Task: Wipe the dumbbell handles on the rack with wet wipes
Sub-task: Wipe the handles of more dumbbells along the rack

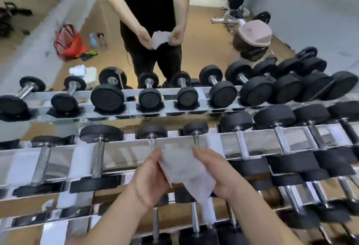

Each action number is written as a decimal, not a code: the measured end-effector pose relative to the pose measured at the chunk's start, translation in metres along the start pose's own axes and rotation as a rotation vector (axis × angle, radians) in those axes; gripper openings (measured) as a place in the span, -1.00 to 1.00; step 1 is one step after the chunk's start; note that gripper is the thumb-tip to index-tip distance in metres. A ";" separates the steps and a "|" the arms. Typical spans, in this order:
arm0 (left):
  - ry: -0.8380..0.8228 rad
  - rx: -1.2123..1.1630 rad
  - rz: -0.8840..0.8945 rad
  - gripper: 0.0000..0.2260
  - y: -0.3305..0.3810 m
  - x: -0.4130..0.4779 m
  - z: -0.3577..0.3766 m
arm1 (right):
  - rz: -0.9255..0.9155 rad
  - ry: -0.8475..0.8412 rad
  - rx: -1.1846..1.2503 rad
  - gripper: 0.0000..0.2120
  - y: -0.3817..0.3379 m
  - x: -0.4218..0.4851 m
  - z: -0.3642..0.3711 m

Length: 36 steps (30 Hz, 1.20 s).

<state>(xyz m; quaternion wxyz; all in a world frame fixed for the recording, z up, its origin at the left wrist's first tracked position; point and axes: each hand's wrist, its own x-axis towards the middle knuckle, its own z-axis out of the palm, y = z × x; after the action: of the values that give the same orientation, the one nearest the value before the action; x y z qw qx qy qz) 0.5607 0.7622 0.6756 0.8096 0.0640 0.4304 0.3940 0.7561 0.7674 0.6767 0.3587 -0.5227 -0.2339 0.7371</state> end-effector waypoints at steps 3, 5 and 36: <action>-0.098 0.059 -0.017 -0.57 -0.012 0.015 0.023 | 0.002 0.011 0.023 -0.55 -0.014 0.003 -0.022; -0.139 0.075 -0.063 -0.54 -0.024 0.022 0.038 | 0.015 -0.013 0.045 -0.71 -0.027 0.005 -0.039; 0.101 -0.380 0.017 -0.59 -0.084 0.086 0.129 | 0.055 0.096 -0.143 -0.78 -0.060 0.083 -0.161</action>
<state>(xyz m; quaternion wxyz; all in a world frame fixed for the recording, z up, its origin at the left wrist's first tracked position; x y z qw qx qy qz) 0.7337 0.7951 0.6631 0.7810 -0.1060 0.3881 0.4777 0.9083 0.8648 0.6148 0.3109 -0.5880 -0.2539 0.7022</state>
